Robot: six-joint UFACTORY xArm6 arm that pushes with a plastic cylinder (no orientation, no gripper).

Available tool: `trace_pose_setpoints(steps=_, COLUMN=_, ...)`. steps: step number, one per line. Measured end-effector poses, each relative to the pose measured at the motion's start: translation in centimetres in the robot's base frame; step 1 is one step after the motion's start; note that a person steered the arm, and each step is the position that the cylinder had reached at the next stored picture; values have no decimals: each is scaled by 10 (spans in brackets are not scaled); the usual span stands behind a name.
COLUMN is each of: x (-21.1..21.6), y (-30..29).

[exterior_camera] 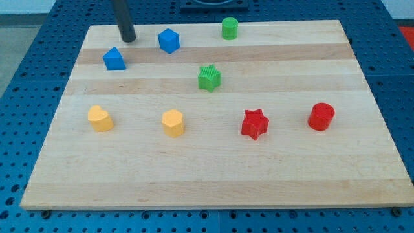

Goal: Move the blue cube towards the green circle

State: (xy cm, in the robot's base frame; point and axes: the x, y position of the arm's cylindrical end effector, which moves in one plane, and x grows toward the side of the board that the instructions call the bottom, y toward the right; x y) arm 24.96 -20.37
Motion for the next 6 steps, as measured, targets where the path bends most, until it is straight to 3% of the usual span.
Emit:
trace_pose_setpoints(steps=1, x=33, y=0)
trace_pose_setpoints(steps=2, x=32, y=28)
trace_pose_setpoints(steps=5, x=-9, y=98)
trace_pose_setpoints(steps=6, x=9, y=66)
